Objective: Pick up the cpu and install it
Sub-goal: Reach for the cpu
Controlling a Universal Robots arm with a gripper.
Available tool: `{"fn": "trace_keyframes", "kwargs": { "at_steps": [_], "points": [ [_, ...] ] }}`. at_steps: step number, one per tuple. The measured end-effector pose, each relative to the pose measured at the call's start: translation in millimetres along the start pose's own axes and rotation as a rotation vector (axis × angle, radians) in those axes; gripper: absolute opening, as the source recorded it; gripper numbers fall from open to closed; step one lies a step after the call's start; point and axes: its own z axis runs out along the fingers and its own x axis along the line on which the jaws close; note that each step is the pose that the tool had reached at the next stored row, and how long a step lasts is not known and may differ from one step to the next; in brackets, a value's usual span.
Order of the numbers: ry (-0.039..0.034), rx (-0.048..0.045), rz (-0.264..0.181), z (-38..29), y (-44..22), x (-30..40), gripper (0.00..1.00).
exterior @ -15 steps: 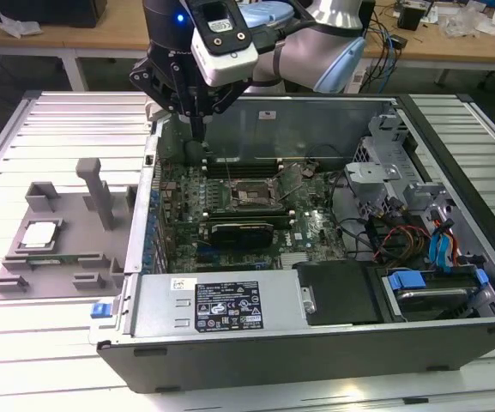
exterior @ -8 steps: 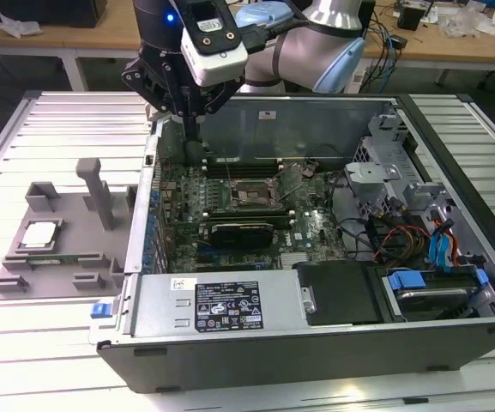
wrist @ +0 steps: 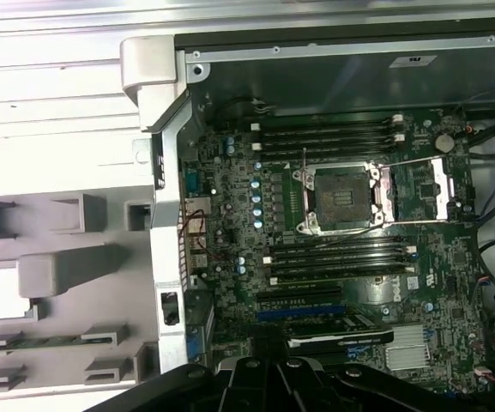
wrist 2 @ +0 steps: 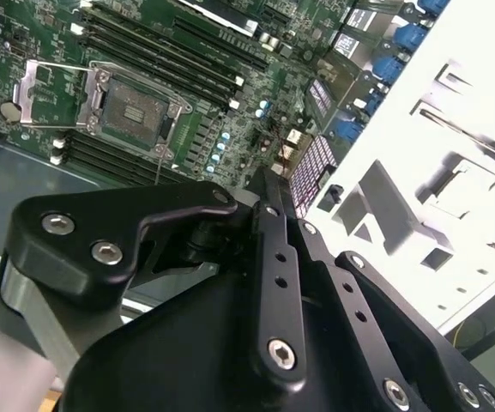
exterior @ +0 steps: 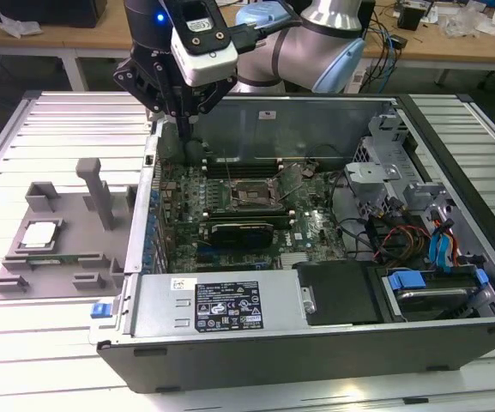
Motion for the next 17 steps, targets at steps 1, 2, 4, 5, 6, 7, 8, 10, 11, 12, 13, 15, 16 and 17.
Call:
{"fn": "trace_keyframes", "kwargs": {
  "at_steps": [1,2,4,5,6,7,8,10,11,12,13,15,16,17],
  "points": [
    [0.0000,-0.0001,0.000,0.0,-0.1,0.9,0.11],
    [0.0000,-0.0001,0.000,0.0,-0.1,1.7,0.11],
    [0.0000,-0.0001,0.000,-0.1,-0.3,3.7,0.11],
    [0.0000,0.0001,0.000,-0.2,-0.4,4.5,0.11],
    [0.0000,0.0000,0.000,-0.2,-0.5,6.4,0.11],
    [0.0000,0.0000,0.000,-0.2,-0.7,9.0,0.11],
    [0.0000,-0.0001,0.000,-0.3,-0.8,10.4,0.11],
    [-0.0001,-0.0001,0.000,-0.3,-1.0,13.9,0.11],
    [-0.0001,-0.0001,0.000,-0.4,-1.2,16.8,0.11],
    [0.0000,0.0000,0.000,-0.5,-1.4,18.9,0.11],
    [0.0000,0.0000,0.000,-0.6,-1.6,20.9,0.11],
    [-0.0001,-0.0001,0.000,-0.6,-1.8,23.5,0.11],
    [-0.0001,-0.0001,0.000,-0.6,-1.8,24.6,0.11],
    [-0.0001,-0.0001,0.000,-0.7,-1.9,26.3,0.11]
  ]
}}
